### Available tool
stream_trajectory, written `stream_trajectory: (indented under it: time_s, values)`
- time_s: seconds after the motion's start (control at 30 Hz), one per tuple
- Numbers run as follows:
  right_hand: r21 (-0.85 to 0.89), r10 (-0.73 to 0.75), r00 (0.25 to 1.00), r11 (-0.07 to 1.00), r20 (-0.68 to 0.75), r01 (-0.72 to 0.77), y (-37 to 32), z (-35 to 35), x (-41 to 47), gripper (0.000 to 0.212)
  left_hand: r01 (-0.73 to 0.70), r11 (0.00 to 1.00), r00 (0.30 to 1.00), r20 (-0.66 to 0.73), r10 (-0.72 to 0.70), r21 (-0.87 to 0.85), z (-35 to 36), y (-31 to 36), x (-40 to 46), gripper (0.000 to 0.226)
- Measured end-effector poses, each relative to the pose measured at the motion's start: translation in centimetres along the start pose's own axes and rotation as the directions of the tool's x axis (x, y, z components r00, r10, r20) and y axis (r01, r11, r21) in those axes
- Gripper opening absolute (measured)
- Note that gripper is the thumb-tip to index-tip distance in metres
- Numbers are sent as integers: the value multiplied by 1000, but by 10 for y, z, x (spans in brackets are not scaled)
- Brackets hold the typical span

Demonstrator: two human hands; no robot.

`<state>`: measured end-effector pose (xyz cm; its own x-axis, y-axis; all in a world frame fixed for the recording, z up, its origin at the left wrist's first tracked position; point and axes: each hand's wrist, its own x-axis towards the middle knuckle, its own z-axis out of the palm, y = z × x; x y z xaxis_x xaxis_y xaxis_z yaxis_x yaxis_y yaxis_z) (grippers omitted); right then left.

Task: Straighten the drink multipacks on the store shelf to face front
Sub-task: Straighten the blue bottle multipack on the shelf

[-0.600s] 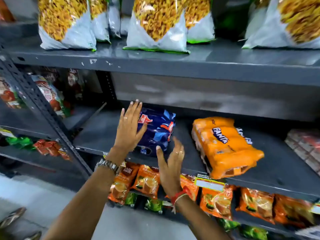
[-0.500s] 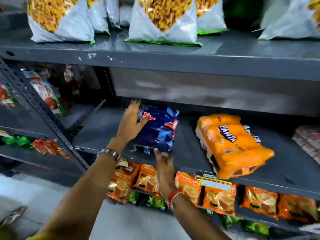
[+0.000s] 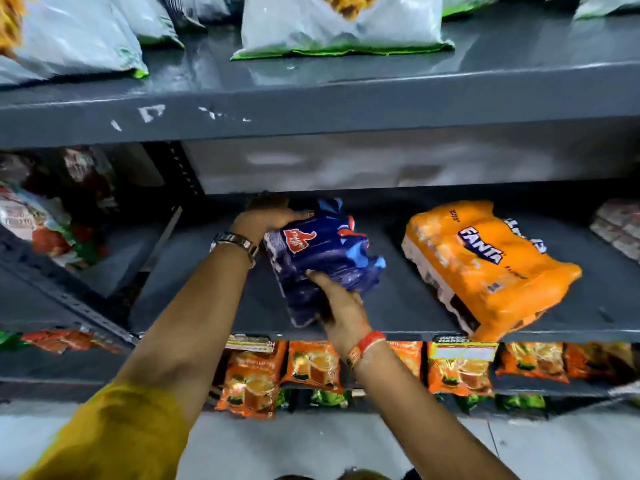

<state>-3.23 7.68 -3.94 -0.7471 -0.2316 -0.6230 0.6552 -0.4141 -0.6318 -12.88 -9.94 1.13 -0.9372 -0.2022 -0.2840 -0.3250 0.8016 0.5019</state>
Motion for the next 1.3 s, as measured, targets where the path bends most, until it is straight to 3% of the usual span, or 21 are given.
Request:
stream_trajectory:
  time_s: [0.03,0.13,0.27,0.37,0.43,0.5,0.67,0.83,0.93,1.0,1.1,1.17,1.3]
  values:
    - [-10,-14,1000,1000,-26,14,-8,-2,5,40,4,1000,1000,-2,-4,-20,0,-8,-2,56]
    - [-42,-79,995,996,-54,77,-36,-7,21,46,33,999,996,-87,-34,-17,-7,-34,-9,62]
    - [-286,-166,985,943,43,171,-67,-8,37,56,156,934,969,-135,-209,-323,-3,-60,-30,51]
    - [-342,-278,947,885,159,317,-69,-16,46,44,-3,853,924,-329,-198,-522,13,-74,-58,36]
    - [-396,-335,900,813,280,426,-64,-23,48,35,-99,793,889,-411,-200,-601,26,-81,-77,41]
    - [-452,-358,863,742,356,494,-57,-27,46,54,-149,773,857,-471,-210,-616,41,-89,-88,52]
    - [-489,-417,842,686,343,539,-35,-34,47,65,-127,730,821,-484,-302,-671,63,-105,-95,59]
    - [-476,-323,870,738,374,478,-35,-45,57,62,-137,698,800,-494,-341,-703,72,-106,-98,60]
    - [-494,-392,862,707,322,506,-47,-48,68,54,-188,669,669,-592,-449,-719,86,-96,-110,48]
    - [-529,-445,838,650,316,545,-57,-42,74,61,-204,671,578,-641,-505,-713,93,-87,-118,39]
    - [-579,-393,807,562,441,590,-61,-27,75,67,-194,523,700,-491,-519,-830,87,-78,-116,23]
    - [-551,-414,805,587,424,593,-57,-23,72,63,-153,410,754,-375,-540,-899,73,-77,-111,21]
    - [-479,-470,822,669,321,569,-31,-37,58,54,-61,372,860,-238,-452,-926,33,-72,-90,41]
